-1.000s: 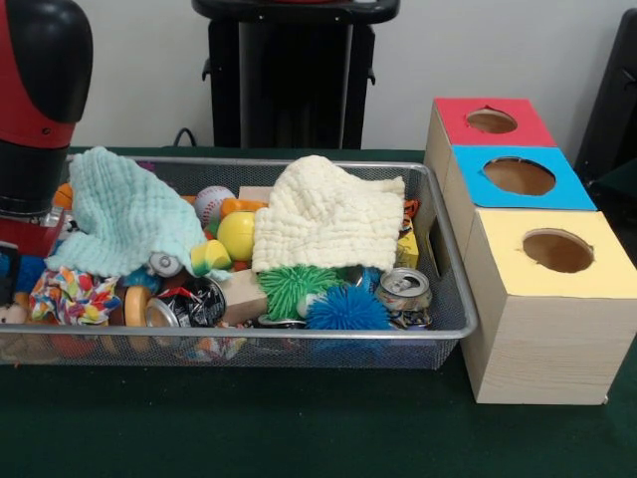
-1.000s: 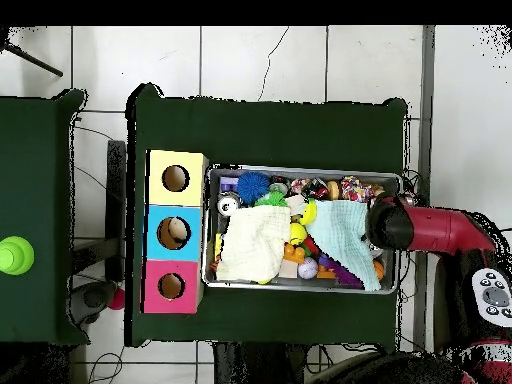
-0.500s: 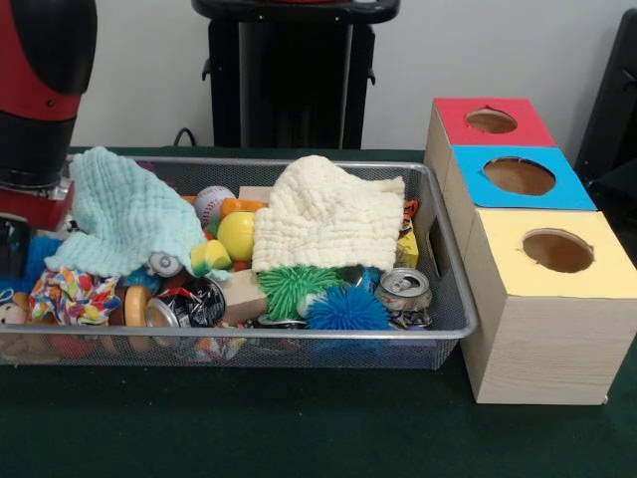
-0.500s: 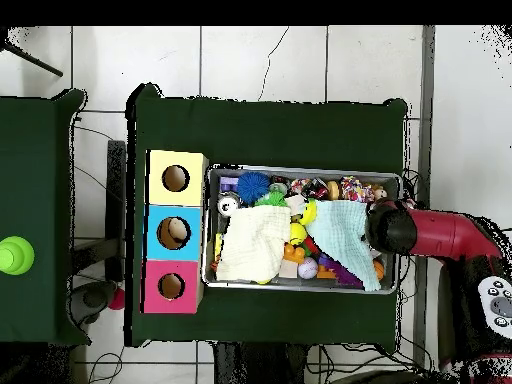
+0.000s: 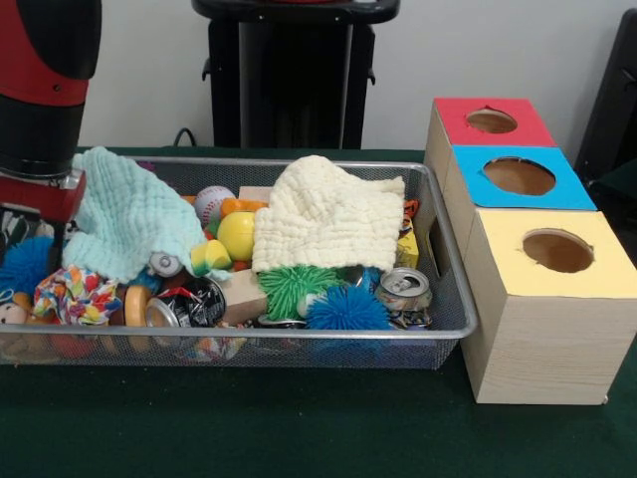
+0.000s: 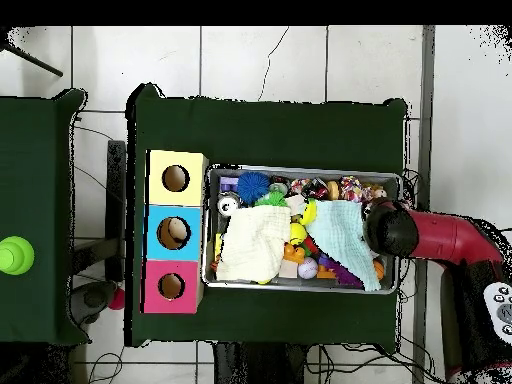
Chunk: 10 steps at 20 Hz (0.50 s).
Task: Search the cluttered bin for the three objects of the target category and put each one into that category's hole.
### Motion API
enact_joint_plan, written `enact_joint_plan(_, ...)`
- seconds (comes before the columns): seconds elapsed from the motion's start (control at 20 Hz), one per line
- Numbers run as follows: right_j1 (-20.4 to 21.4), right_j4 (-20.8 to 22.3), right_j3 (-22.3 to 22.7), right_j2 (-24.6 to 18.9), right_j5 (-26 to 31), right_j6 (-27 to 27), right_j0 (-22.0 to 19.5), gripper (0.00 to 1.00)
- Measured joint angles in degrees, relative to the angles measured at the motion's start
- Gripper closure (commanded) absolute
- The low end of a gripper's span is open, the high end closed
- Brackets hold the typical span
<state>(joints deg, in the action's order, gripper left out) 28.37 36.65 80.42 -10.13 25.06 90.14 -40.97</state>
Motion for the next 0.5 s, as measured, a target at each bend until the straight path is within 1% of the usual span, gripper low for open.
enact_joint_plan(0.25,0.00,0.11,0.17,-1.19,-2.00,0.00,-0.75,0.00)
enact_joint_plan(0.5,-0.10,1.49,0.17,-1.36,-6.15,0.00,-0.72,0.00)
